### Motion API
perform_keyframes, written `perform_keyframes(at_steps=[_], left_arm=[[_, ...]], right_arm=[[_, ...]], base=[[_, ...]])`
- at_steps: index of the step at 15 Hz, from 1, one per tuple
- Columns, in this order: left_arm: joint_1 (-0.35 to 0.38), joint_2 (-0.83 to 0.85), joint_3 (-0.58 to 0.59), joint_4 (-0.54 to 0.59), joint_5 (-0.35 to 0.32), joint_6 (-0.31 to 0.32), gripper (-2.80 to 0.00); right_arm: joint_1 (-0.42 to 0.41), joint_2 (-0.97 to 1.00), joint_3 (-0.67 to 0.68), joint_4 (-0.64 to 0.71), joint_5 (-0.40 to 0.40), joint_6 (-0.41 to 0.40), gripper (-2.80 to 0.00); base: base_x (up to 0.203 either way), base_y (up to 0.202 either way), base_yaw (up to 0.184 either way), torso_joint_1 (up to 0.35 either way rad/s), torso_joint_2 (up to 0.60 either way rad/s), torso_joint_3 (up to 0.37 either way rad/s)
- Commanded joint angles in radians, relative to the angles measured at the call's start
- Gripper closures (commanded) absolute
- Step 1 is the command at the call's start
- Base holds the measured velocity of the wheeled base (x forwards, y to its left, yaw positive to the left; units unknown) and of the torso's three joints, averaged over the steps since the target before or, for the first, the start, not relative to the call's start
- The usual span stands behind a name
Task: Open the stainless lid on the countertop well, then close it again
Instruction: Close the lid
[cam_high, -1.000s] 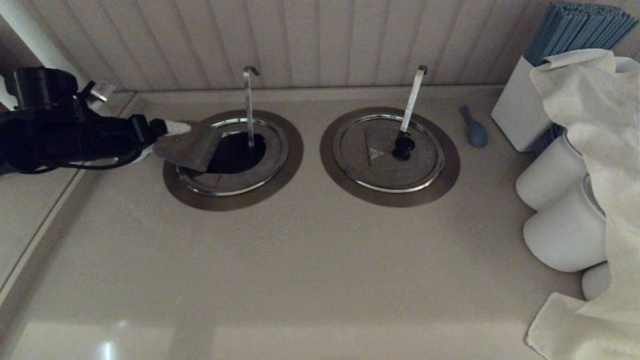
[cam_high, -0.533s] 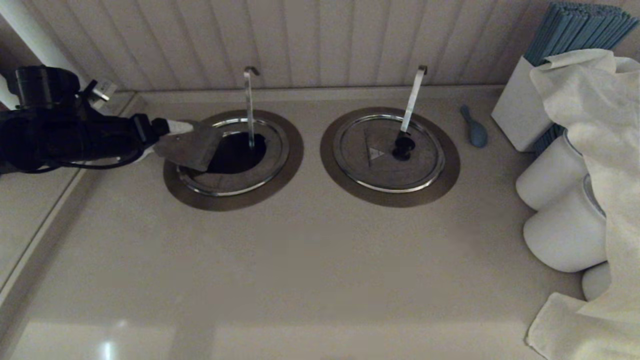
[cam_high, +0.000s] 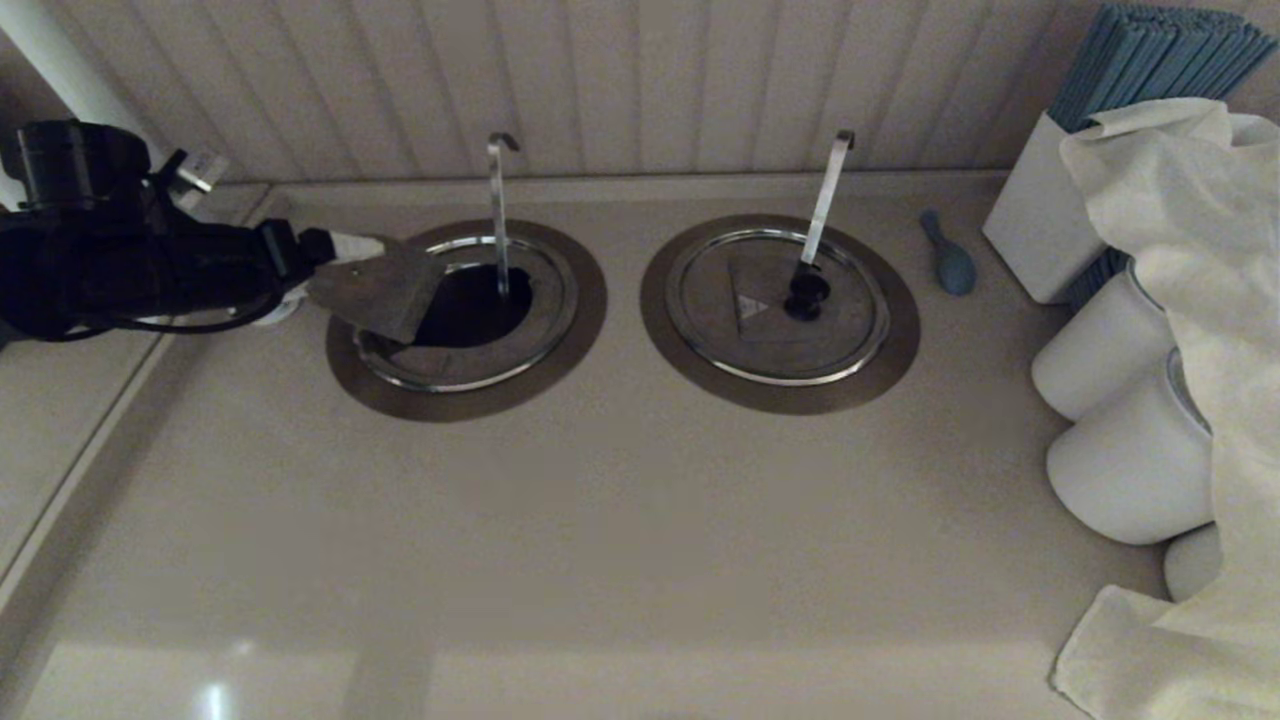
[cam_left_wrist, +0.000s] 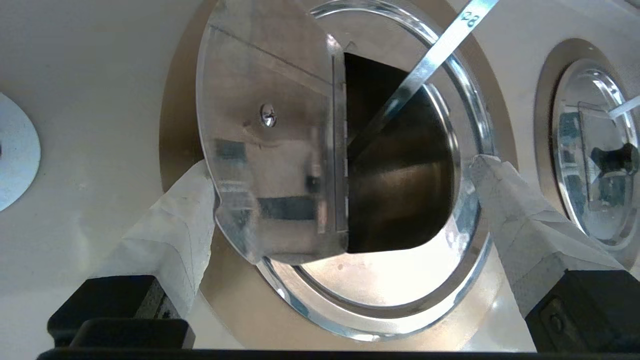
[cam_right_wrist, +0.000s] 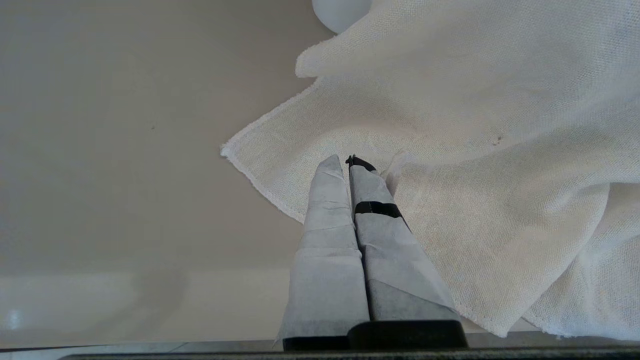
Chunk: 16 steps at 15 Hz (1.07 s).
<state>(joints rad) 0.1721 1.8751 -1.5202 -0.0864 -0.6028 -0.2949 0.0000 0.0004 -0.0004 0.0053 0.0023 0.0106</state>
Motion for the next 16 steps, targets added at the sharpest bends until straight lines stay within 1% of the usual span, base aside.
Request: perform_keyframes(at_steps=[1,8,16], left_arm=[[-0.003,-0.015,0.003,-0.001,-0.004,-0.003,-2.8],[-0.021,-0.045,0.016,-0.001,-0.003,-0.003,-2.8],[-0.069,-0.077,0.041,-0.001,-0.003,-0.001,-2.8]], right_arm=[[0.0,0.0,0.0,0.001,0.0,0.0,0.0],[0.0,0.0,-0.001,0.001,0.0,0.0,0.0],[0.0,0.0,0.0,0.001,0.001,0.0,0.0]], base=[[0.0,0.0,0.0,0.0,0.0,0.0],[0.0,0.0,0.0,0.0,0.0,0.0],[0.0,0.0,0.0,0.0,0.0,0.0]])
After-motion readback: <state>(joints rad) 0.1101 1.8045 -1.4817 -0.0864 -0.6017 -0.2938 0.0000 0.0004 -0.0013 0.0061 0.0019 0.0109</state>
